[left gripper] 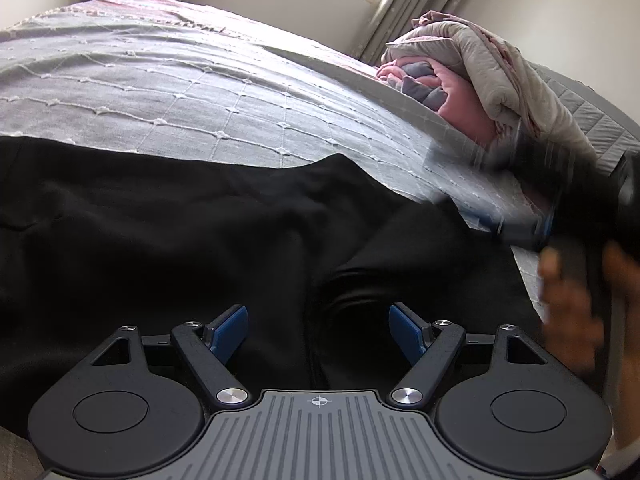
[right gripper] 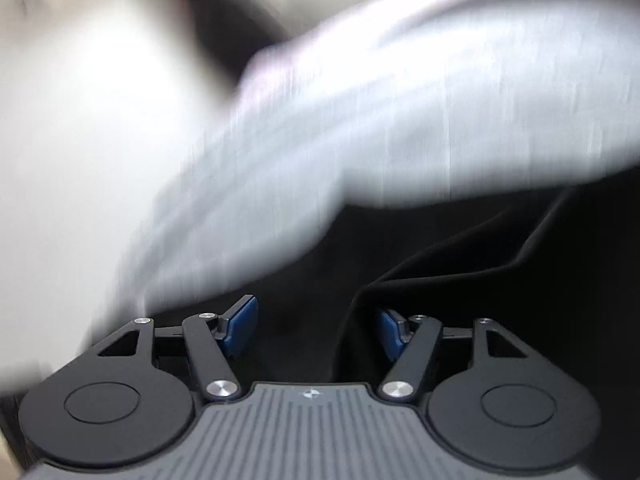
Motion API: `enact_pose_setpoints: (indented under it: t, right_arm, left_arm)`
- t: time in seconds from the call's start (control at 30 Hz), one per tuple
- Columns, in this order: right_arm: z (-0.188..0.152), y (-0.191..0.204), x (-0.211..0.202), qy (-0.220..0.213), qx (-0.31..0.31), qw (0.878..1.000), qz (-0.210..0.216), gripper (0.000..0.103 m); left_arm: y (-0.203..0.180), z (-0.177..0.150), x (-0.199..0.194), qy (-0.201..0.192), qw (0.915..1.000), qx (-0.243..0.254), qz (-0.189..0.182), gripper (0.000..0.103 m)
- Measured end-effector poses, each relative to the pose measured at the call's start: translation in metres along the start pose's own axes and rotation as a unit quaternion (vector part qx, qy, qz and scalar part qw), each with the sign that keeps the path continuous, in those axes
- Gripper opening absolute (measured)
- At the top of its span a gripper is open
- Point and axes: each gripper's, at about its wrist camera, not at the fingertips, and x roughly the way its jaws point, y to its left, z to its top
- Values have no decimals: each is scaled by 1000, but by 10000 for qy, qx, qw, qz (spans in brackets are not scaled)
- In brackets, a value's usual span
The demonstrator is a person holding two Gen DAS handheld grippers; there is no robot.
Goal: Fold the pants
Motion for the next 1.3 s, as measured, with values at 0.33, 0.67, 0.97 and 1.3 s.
enact_pose_setpoints:
  t: [0.33,0.67,0.97,1.3]
  right_arm:
    - [-24,2,-14,133,-370,9959,-814,103]
    - [-107,75,-18,869,-3259,9375,-859,103]
    - [-186,116,-11,792,-5344,8324,-1230,99]
    - [-174,126,-36,192,-4896,8625,-1264,43]
  left_arm:
    - [13,9,2,10,9981,-580,-209,77]
    - [21,9,-8,-40,9967,-777,-244,76]
    - [20,4,-11,17,9955,-890,-311,76]
    - [26,5,-10,47,9903,-1229,-647,78]
